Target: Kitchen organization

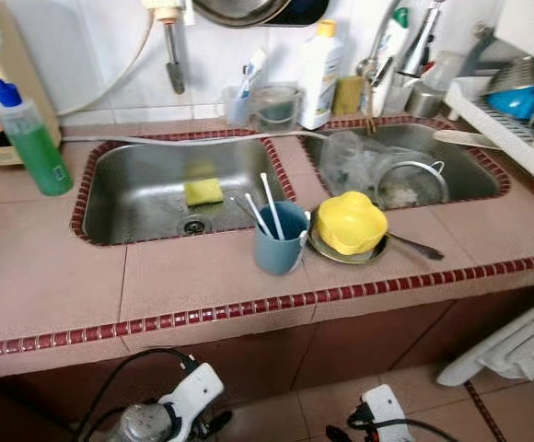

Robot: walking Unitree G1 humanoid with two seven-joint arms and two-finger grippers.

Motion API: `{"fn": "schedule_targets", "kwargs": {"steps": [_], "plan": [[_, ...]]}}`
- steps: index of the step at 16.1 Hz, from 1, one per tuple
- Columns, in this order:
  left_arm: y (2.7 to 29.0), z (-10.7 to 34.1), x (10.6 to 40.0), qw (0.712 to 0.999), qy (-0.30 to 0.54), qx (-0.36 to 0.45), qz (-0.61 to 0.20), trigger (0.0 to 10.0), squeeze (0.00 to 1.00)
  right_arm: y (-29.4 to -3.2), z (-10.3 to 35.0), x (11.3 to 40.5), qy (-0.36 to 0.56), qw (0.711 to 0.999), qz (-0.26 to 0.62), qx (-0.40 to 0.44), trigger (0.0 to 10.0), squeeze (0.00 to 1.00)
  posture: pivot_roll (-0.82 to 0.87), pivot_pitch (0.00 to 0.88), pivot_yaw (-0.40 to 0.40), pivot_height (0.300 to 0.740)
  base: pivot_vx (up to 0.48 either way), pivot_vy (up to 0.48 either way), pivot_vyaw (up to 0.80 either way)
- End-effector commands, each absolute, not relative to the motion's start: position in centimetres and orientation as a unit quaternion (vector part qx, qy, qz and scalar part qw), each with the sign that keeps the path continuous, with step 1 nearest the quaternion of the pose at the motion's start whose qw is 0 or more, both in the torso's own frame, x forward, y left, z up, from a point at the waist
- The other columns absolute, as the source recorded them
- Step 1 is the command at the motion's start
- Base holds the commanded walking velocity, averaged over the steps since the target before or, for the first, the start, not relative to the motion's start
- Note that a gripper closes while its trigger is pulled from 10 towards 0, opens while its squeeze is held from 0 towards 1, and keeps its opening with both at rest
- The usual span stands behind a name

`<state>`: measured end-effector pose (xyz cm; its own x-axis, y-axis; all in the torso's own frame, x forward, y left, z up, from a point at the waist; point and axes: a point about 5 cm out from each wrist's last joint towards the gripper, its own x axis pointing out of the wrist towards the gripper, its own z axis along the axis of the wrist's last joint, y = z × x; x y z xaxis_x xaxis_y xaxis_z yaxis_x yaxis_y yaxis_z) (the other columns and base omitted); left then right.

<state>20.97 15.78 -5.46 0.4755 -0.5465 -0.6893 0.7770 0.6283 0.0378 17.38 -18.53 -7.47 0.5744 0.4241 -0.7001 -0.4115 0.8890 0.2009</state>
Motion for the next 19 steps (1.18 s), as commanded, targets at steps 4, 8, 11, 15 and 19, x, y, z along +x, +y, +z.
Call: {"fn": "schedule_targets", "kwargs": {"steps": [4,8,11,15,19], "plan": [[15.8,-3.7,21.9,0.830,0.298,0.081,-0.465,10.0,0.00,-19.3,-5.7,18.6,0.345,0.885,0.304,0.068,10.0,0.00,-0.07,0.031,0.021,0.740,0.000,0.000,0.00],[17.0,-1.4,23.4,0.826,0.264,0.002,-0.499,10.0,0.00,-19.9,-3.2,20.3,0.286,0.885,0.359,0.083,10.0,0.00,-0.07,0.036,0.021,0.740,0.000,0.000,0.00],[19.1,0.1,24.1,0.846,0.232,-0.001,-0.479,10.0,0.00,-20.8,-1.4,21.4,0.248,0.893,0.368,0.069,10.0,0.00,-0.08,0.027,0.024,0.740,0.000,0.000,0.00],[21.7,1.9,23.9,0.889,0.183,-0.061,-0.414,10.0,0.00,-21.5,0.4,21.7,0.215,0.903,0.366,0.067,10.0,0.00,-0.07,0.015,0.017,0.740,0.000,0.000,0.00],[23.1,3.5,22.4,0.897,0.162,-0.090,-0.402,10.0,0.00,-21.1,2.3,21.7,0.188,0.905,0.376,0.058,10.0,0.00,-0.04,0.022,-0.001,0.740,0.000,0.000,0.00]]}}
